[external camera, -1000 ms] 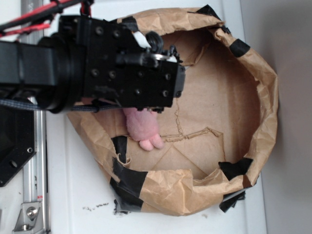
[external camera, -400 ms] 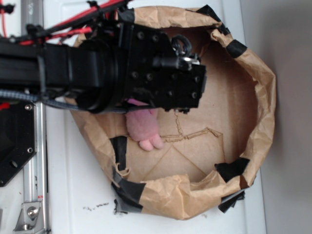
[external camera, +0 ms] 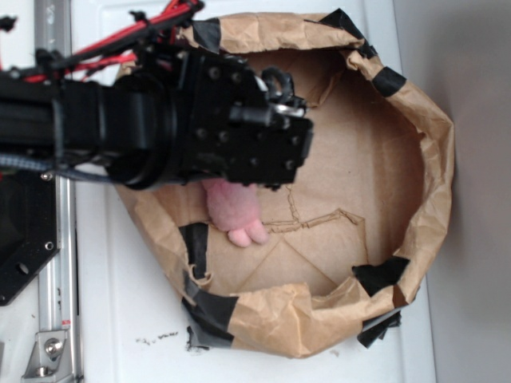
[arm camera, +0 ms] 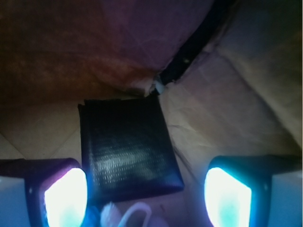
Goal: Grab the black box.
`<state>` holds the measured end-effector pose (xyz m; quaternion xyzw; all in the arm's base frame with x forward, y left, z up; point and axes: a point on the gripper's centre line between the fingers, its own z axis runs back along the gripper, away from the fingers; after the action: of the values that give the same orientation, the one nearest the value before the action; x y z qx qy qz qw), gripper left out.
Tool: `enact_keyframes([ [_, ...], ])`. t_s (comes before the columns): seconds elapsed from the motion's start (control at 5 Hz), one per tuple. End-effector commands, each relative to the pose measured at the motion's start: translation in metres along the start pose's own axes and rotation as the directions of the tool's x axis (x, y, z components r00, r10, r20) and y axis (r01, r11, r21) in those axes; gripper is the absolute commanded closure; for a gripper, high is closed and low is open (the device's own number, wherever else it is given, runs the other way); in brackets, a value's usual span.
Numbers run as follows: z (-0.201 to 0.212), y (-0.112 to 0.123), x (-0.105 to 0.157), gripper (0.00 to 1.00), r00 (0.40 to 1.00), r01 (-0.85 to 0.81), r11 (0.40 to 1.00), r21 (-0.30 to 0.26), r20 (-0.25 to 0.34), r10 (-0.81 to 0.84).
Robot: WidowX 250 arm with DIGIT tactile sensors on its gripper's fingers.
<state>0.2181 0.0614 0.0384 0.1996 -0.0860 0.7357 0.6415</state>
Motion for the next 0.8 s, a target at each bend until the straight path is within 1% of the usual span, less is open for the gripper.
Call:
enact_keyframes([
  [0.0, 0.01, 0.019, 0.015, 0.0, 0.998, -0.027, 0.992, -0.121, -0.051, 0.021],
  [0.2, 0.006, 0.017, 0.02, 0.0, 0.999, -0.019, 0.994, -0.111, -0.052, 0.014],
  [0.4, -0.001, 0.022, 0.026, 0.0, 1.0, 0.027, 0.993, -0.115, -0.006, -0.028],
  [0.6, -0.015, 0.026, 0.038, 0.0, 0.994, 0.099, 0.986, -0.132, -0.025, -0.103],
])
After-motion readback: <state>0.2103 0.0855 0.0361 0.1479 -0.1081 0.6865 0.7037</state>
